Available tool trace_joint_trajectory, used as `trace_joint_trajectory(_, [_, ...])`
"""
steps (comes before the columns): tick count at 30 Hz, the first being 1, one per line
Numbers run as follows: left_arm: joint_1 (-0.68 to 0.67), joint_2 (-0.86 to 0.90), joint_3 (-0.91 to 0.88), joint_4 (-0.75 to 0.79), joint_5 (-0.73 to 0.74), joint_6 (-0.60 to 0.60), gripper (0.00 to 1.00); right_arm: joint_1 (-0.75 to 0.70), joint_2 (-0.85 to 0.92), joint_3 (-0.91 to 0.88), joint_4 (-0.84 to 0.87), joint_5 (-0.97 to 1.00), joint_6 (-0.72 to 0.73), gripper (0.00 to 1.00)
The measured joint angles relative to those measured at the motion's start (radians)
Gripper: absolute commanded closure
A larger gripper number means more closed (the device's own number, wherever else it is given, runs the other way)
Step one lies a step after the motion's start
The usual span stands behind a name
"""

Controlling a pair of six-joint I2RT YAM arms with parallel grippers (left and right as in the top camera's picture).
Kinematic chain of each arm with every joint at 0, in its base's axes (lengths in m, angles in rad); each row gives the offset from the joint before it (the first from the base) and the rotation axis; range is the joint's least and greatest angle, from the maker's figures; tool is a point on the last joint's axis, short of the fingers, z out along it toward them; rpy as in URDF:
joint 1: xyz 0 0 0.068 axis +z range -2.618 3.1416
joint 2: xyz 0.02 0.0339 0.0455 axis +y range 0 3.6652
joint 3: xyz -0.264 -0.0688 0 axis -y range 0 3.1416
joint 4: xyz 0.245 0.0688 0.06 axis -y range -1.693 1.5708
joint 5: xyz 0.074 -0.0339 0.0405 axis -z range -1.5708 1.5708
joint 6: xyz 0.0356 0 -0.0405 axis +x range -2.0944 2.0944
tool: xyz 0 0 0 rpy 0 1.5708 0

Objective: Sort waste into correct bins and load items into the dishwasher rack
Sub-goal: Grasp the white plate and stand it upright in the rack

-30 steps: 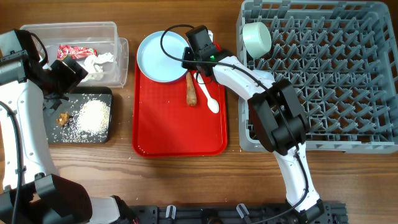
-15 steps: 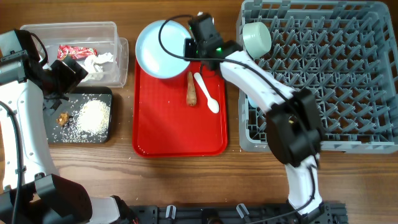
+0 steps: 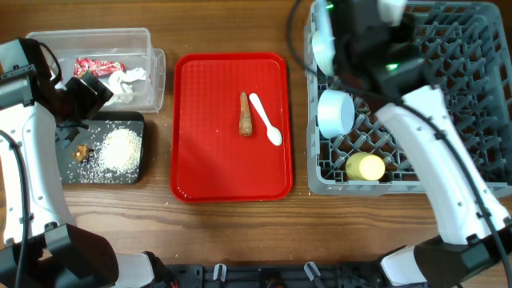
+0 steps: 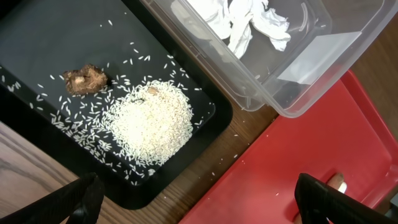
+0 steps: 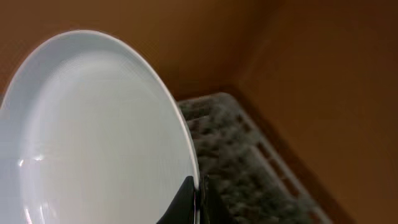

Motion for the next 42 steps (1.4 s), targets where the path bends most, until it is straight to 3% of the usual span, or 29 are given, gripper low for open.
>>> trace_joint_trajectory(3, [0.000, 0.000, 0.000, 0.000, 0.000, 0.000, 0.00, -0.103, 0.003, -0.030, -0.050, 0.023, -0.064, 0.96])
trace_joint_trajectory(5, [0.000, 0.000, 0.000, 0.000, 0.000, 0.000, 0.00, -0.149, 0.023, -0.050, -0.008, 0.024, -0.210, 0.96])
trace_joint_trajectory(11, [0.000, 0.000, 0.000, 0.000, 0.000, 0.000, 0.00, -0.195, 0.172, -0.066, 0.185, -0.023, -0.547, 0.96])
trace_joint_trajectory(16, [0.000, 0.000, 0.000, 0.000, 0.000, 0.000, 0.00, -0.201, 0.276, -0.068, 0.272, -0.032, -0.675, 0.96])
trace_joint_trajectory(17, [0.000, 0.000, 0.000, 0.000, 0.000, 0.000, 0.00, -0.202, 0.286, -0.068, 0.272, -0.045, -0.681, 0.94])
trace_joint_trajectory(18, [0.000, 0.000, 0.000, 0.000, 0.000, 0.000, 0.00, -0.202, 0.292, -0.068, 0.269, -0.061, -0.686, 0.84])
trace_joint_trajectory(19, [0.000, 0.000, 0.000, 0.000, 0.000, 0.000, 0.00, -0.202, 0.293, -0.068, 0.266, -0.093, -0.690, 0.56])
trace_joint_trajectory(20, [0.000, 0.000, 0.000, 0.000, 0.000, 0.000, 0.00, -0.202, 0.293, -0.068, 0.263, -0.137, -0.692, 0.40])
trace_joint_trajectory(23, [0.000, 0.000, 0.000, 0.000, 0.000, 0.000, 0.00, -0.202, 0.293, -0.068, 0.235, -0.258, -0.687, 0.20])
trace_joint_trajectory(31, [0.000, 0.000, 0.000, 0.050, 0.004, 0.000, 0.00, -0.186, 0.209, -0.068, 0.177, -0.464, -0.435, 0.10])
trace_joint_trajectory(37, [0.000, 0.000, 0.000, 0.056, 0.054, 0.000, 0.04, -0.174, -0.100, -0.068, 0.148, -0.691, -0.388, 0.05])
trace_joint_trajectory(40, [-0.036, 0.000, 0.000, 0.077, 0.121, 0.006, 0.04, -0.174, -0.134, -0.068, 0.127, -0.723, -0.381, 0.00])
trace_joint_trajectory(42, [-0.144, 0.000, 0.000, 0.118, 0.138, 0.030, 0.02, -0.174, -0.130, -0.068, 0.114, -0.731, -0.377, 0.00])
